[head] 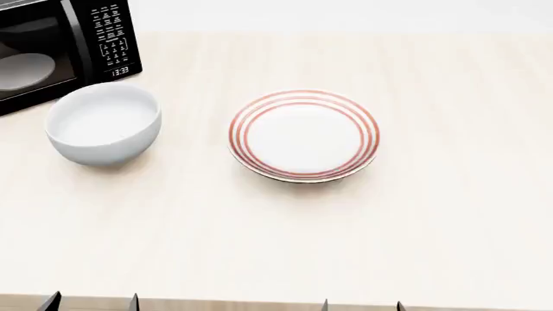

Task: Pick up the white bowl and put it on the plate.

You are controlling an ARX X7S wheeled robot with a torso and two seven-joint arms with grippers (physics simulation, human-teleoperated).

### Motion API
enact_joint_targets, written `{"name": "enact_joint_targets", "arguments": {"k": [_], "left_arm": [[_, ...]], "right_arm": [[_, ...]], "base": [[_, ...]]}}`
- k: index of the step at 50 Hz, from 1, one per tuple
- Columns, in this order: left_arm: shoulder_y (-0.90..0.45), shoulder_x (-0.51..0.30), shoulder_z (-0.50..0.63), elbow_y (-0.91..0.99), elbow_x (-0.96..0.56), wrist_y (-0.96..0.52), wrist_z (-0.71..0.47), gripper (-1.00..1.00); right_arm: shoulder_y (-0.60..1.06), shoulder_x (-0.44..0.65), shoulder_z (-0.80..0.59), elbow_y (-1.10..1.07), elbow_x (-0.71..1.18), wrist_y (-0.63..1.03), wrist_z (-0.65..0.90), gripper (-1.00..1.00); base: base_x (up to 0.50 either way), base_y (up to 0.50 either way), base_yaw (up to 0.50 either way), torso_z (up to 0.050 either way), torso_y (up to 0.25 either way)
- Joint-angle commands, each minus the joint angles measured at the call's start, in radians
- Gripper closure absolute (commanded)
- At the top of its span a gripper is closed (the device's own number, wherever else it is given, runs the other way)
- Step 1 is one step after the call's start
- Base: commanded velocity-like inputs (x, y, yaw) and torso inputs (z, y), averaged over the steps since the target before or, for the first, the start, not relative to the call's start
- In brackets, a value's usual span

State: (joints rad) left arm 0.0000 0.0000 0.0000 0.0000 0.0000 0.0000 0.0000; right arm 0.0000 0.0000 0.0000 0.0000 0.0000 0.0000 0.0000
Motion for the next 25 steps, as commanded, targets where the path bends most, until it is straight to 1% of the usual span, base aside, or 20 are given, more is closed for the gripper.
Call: {"name": "enact_joint_targets", "arguments": {"k": [1,15,16,17,18,20,22,25], "left_arm": [[0.001,-0.016,0.018,0.003,-0.022,0.002,-0.012,-1.00],[0.012,-0.055,0.062,0.029,-0.054,-0.016,-0.036,-1.00],[0.015,-0.015,0.021,0.000,0.002,0.000,0.000,-1.00],[0.014,-0.018,0.030,0.023,0.028,-0.002,0.001,-1.00],[0.009,-0.029,0.062,0.007,0.084,0.017,-0.022,-1.00],[0.011,-0.037,0.074,-0.006,0.104,0.054,-0.047,-1.00],[0.003,-0.035,0.057,0.009,0.043,0.030,-0.034,-1.00],[0.006,-0.049,0.068,0.014,0.056,0.048,-0.048,-1.00]], "right_arm": [[0.001,0.015,-0.023,0.004,0.011,-0.002,0.021,-1.00],[-0.008,0.049,-0.061,-0.015,0.057,-0.004,0.051,-1.00],[-0.007,0.013,-0.019,0.000,0.026,-0.009,0.006,-1.00],[-0.012,0.018,-0.027,-0.019,0.031,-0.002,0.012,-1.00],[-0.009,0.022,-0.031,-0.014,0.034,-0.001,0.020,-1.00],[-0.003,0.030,-0.033,-0.010,0.048,0.004,0.026,-1.00],[0.011,0.037,-0.022,-0.004,0.069,0.013,0.035,-1.00],[0.017,0.044,-0.021,-0.006,0.081,0.016,0.047,-1.00]], "base": [[0.00,0.00,0.00,0.000,0.000],[0.00,0.00,0.00,0.000,0.000],[0.00,0.00,0.00,0.000,0.000],[0.00,0.00,0.00,0.000,0.000],[0.00,0.00,0.00,0.000,0.000],[0.00,0.00,0.00,0.000,0.000],[0.00,0.00,0.00,0.000,0.000],[0.00,0.00,0.00,0.000,0.000]]}}
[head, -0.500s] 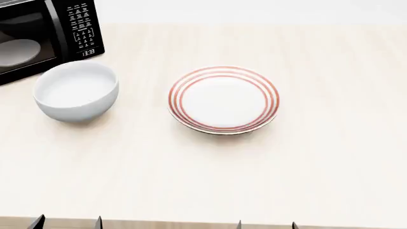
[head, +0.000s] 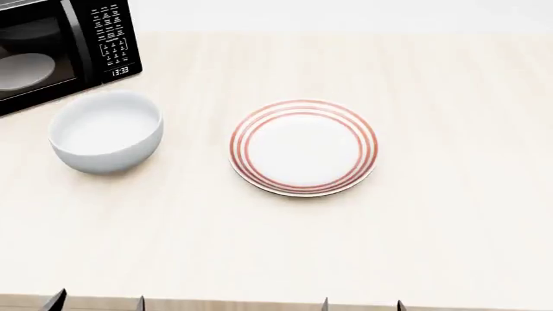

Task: Pick up the white bowl and put it on the plate.

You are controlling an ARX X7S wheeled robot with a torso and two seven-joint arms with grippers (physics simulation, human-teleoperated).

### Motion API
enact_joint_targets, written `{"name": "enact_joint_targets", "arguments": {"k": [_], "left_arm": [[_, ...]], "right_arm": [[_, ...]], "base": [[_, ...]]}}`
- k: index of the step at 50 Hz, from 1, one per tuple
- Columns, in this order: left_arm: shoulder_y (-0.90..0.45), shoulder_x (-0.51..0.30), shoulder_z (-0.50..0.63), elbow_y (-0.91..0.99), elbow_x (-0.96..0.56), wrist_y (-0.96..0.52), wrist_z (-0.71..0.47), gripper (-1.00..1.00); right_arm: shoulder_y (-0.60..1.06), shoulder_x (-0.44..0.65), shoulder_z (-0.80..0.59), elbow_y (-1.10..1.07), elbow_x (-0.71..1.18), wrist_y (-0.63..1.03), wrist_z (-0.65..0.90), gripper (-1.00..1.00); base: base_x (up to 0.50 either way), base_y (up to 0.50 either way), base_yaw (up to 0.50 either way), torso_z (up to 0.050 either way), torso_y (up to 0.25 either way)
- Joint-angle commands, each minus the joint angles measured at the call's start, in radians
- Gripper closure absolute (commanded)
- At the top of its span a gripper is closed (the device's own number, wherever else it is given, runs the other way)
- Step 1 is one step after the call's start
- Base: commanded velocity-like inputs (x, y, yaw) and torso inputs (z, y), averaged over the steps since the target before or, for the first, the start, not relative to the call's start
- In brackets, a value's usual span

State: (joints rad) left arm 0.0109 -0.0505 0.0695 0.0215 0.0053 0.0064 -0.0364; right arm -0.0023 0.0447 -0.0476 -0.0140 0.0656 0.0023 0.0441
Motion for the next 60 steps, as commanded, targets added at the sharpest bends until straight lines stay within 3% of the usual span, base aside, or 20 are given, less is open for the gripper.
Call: {"name": "enact_joint_targets", "arguments": {"k": [1,12,17,34,47,60], "left_arm": [[0.006,-0.008,0.005,0.016,0.066,0.048,-0.016,-1.00],[0.024,-0.027,0.013,0.115,0.065,0.031,-0.045,-1.00],[0.087,-0.027,0.023,0.293,0.103,-0.011,-0.075,-1.00],[0.131,-0.045,0.056,0.526,0.162,-0.089,-0.114,-1.00],[0.152,-0.064,0.087,0.672,0.176,-0.126,-0.115,-1.00],[0.152,-0.075,0.084,0.705,0.164,-0.127,-0.146,-1.00]], "right_arm": [[0.016,0.002,0.022,-0.004,0.015,0.017,0.005,-1.00],[-0.041,0.027,-0.007,-0.200,0.002,0.083,0.052,-1.00],[-0.097,0.032,-0.026,-0.400,-0.043,0.125,0.099,-1.00],[-0.126,0.063,-0.079,-0.649,-0.067,0.218,0.132,-1.00],[-0.130,0.090,-0.129,-0.695,-0.150,0.198,0.172,-1.00],[-0.134,0.098,-0.119,-0.686,-0.118,0.164,0.197,-1.00]], "base": [[0.00,0.00,0.00,0.000,0.000],[0.00,0.00,0.00,0.000,0.000],[0.00,0.00,0.00,0.000,0.000],[0.00,0.00,0.00,0.000,0.000],[0.00,0.00,0.00,0.000,0.000],[0.00,0.00,0.00,0.000,0.000]]}}
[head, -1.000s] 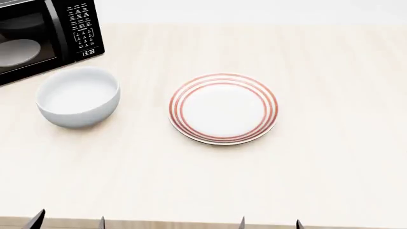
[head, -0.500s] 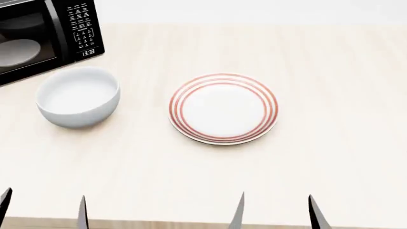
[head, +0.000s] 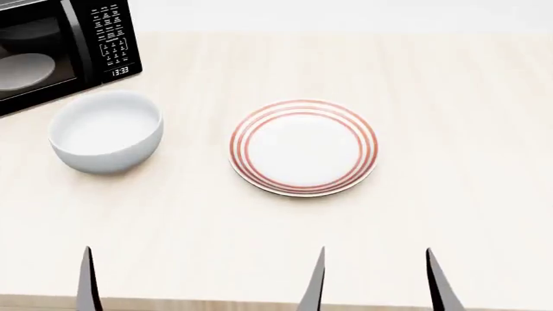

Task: Pick up the white bowl and put it on the plate.

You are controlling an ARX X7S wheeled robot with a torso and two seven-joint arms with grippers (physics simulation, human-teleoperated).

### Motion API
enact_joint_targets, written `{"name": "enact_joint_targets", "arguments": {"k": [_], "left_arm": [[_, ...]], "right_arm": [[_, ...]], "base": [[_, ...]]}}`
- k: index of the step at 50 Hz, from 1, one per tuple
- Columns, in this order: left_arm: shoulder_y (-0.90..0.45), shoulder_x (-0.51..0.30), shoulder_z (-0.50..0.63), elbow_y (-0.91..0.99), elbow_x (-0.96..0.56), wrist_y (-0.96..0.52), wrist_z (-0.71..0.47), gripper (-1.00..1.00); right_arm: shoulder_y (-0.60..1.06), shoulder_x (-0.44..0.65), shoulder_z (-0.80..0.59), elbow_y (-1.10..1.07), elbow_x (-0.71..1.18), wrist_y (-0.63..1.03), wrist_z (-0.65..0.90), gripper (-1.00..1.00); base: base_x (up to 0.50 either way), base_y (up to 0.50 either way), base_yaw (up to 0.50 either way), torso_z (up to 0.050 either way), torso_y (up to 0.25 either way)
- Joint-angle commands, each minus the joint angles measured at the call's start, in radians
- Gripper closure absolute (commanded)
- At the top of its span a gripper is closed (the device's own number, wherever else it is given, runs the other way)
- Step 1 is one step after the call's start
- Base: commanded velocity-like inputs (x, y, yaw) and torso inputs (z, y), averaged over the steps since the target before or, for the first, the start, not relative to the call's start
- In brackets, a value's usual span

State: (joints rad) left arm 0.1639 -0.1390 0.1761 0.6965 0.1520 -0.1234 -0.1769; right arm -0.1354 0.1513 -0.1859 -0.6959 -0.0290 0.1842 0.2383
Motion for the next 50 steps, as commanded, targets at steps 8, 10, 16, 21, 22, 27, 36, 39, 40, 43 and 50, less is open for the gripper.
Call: {"name": "enact_joint_targets", "arguments": {"k": [8,10,16,21,22,27,36,39,40,43,50], "left_arm": [[-0.001,0.006,-0.016,0.033,0.013,-0.002,-0.017,-1.00],[-0.002,0.004,-0.015,0.032,0.013,-0.003,-0.021,-1.00],[0.000,-0.004,-0.010,0.031,0.013,-0.001,-0.029,-1.00],[0.000,-0.010,-0.006,0.026,0.014,0.001,-0.036,-1.00],[-0.001,-0.011,-0.005,0.026,0.015,0.001,-0.037,-1.00],[-0.003,-0.015,0.002,0.024,0.019,-0.001,-0.043,-1.00],[-0.005,-0.024,0.007,0.019,0.019,0.000,-0.053,-1.00],[-0.007,-0.026,0.008,0.017,0.018,-0.002,-0.056,-1.00],[-0.008,-0.027,0.008,0.015,0.016,-0.002,-0.057,-1.00],[-0.008,-0.029,0.009,0.018,0.014,-0.007,-0.059,-1.00],[-0.012,-0.031,0.019,0.049,0.021,-0.046,-0.056,-1.00]], "right_arm": [[-0.002,-0.001,0.014,0.004,-0.005,-0.018,0.005,-1.00],[-0.003,0.000,0.014,0.003,-0.002,-0.019,0.008,-1.00],[-0.004,0.007,0.008,0.004,-0.005,-0.022,0.014,-1.00],[-0.003,0.012,0.005,0.004,-0.001,-0.020,0.018,-1.00],[-0.003,0.013,0.004,0.005,-0.002,-0.020,0.019,-1.00],[-0.002,0.017,-0.004,0.006,-0.003,-0.018,0.022,-1.00],[0.002,0.024,-0.009,0.014,0.002,-0.021,0.029,-1.00],[0.004,0.026,-0.012,0.013,0.001,-0.021,0.031,-1.00],[0.004,0.027,-0.014,0.014,0.000,-0.024,0.032,-1.00],[0.008,0.029,-0.023,0.016,-0.011,-0.016,0.036,-1.00],[0.007,0.035,-0.029,0.025,-0.009,-0.023,0.040,-1.00]], "base": [[0.34,0.00,0.00,0.000,0.000],[0.50,0.00,0.00,0.000,0.000],[0.50,0.00,0.00,0.000,0.000],[0.50,0.00,0.00,0.000,0.000],[0.50,0.00,0.00,0.000,0.000],[0.50,0.00,0.00,0.000,0.000],[0.50,0.00,0.00,0.000,0.000],[0.50,0.00,0.00,0.000,0.000],[0.50,0.00,0.00,0.000,0.000],[0.17,0.00,0.00,0.000,0.000],[0.00,0.00,0.00,0.000,0.002]]}}
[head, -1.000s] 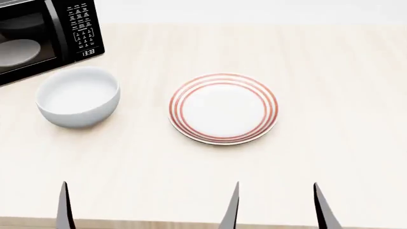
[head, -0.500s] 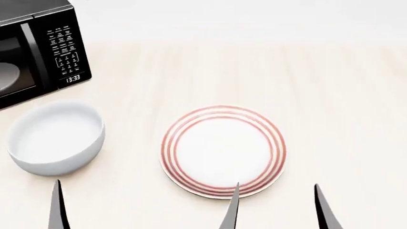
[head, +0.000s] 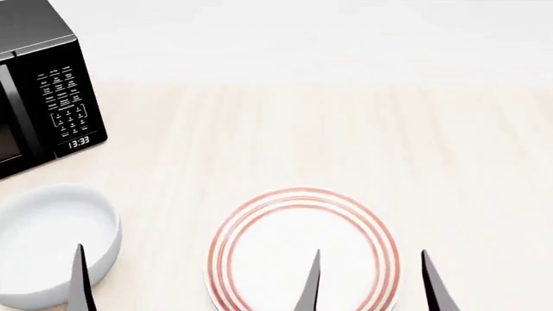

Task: Pick up the white bowl and put it on the plate.

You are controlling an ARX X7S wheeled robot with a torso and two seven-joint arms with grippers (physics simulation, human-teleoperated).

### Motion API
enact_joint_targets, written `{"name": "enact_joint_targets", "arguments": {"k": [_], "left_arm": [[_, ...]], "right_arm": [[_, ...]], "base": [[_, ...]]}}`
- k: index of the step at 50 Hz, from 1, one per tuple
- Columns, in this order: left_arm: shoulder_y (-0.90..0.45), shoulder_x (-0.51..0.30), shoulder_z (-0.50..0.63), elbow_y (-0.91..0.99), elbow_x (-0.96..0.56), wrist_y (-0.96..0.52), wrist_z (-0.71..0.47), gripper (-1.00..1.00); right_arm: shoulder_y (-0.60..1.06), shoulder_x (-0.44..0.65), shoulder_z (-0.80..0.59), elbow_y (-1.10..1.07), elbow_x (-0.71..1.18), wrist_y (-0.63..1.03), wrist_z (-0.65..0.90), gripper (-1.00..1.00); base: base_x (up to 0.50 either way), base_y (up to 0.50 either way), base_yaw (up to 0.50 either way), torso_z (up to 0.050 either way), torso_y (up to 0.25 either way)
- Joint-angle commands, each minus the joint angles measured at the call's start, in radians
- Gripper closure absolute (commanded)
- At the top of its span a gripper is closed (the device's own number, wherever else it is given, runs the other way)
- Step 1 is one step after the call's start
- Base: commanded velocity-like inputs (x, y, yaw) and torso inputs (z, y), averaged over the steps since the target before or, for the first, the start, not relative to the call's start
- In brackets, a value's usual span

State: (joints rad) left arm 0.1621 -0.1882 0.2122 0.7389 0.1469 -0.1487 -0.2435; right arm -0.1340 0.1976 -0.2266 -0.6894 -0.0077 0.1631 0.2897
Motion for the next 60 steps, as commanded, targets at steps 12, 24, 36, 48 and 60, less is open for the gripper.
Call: {"name": "enact_joint_targets", "arguments": {"k": [12,24,36,48,60], "left_arm": [[-0.025,0.026,0.012,0.232,0.080,-0.278,0.066,-1.00],[-0.061,0.185,-0.128,0.308,0.189,-0.369,0.292,-1.00],[-0.136,0.187,-0.270,0.308,0.075,-0.473,0.376,-1.00],[-0.523,0.188,-0.388,0.308,0.197,-0.895,0.687,-1.00],[-0.848,0.139,-0.261,0.238,0.797,-1.332,1.176,-1.00]], "right_arm": [[0.010,-0.001,0.008,0.023,-0.021,-0.002,-0.006,-1.00],[0.010,0.009,0.010,0.020,-0.018,-0.003,0.006,-1.00],[0.011,0.017,0.009,0.008,-0.012,0.001,0.013,-1.00],[0.012,0.025,0.024,0.008,0.005,0.003,0.025,-1.00],[0.014,0.029,0.015,0.025,0.004,-0.003,0.033,-1.00]], "base": [[0.00,0.00,0.00,0.000,0.000],[0.00,0.00,0.00,0.000,0.000],[0.00,0.00,0.00,0.000,0.000],[0.00,0.00,0.00,0.000,0.000],[0.00,0.00,0.00,0.000,0.000]]}}
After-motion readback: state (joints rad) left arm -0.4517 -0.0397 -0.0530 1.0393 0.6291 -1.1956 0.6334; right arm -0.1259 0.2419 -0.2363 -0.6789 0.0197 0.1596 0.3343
